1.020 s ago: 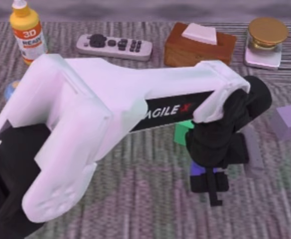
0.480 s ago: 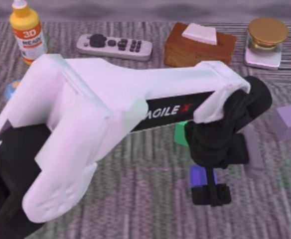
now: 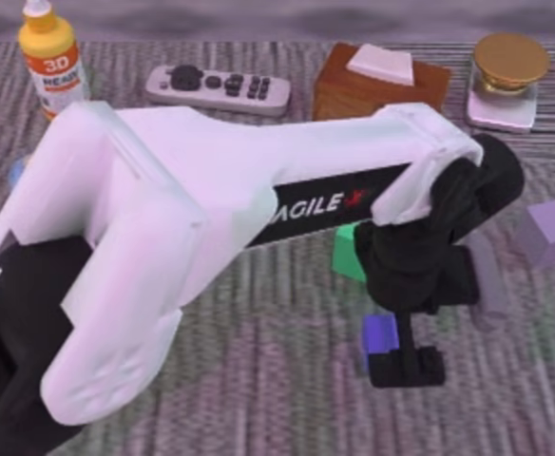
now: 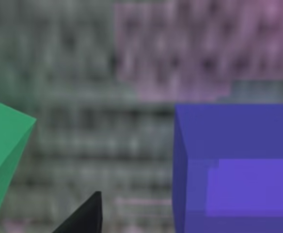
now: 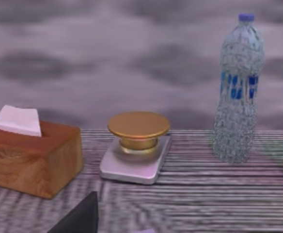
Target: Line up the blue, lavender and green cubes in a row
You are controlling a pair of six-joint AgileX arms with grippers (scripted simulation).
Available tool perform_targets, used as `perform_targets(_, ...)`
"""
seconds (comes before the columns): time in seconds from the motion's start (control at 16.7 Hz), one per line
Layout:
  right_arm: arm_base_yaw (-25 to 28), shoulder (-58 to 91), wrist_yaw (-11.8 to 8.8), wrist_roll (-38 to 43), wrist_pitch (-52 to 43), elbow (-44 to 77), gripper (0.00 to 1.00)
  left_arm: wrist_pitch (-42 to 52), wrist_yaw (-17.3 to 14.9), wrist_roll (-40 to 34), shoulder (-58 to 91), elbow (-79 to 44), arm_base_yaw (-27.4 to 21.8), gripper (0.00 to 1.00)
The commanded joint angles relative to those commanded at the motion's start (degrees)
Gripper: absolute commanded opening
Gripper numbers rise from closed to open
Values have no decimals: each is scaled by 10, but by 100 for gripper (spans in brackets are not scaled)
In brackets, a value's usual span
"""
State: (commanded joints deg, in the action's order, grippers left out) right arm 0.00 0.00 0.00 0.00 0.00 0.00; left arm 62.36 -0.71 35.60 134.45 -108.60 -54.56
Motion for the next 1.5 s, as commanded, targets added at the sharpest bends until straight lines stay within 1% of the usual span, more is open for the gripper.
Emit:
perform_targets(0.24,0,0,0,0,0,0,100,91,0,-1,-17,-64,7,100)
perform_targets(0.36,0,0,0,0,0,0,100,113,0,-1,-25,-83,10,100)
perform_targets(0.66,0,0,0,0,0,0,100,113,0,-1,-24,-84,7,100)
perform_targets(0.84,1,32,1,-4,-23,31,100,93,2,-11,-59,-51,25,100)
perform_targets(0.96,3,81,1,-9,-56,80,100,63,4,-26,-112,-3,52,100)
perform_targets(1.14,9,196,1,-20,-124,184,100,-4,8,-62,-237,107,111,100)
perform_targets(1.32,16,355,0,-33,-208,308,100,-92,12,-110,-411,258,188,100)
perform_targets(1.5,23,546,0,-48,-304,443,100,-191,15,-162,-612,436,273,100)
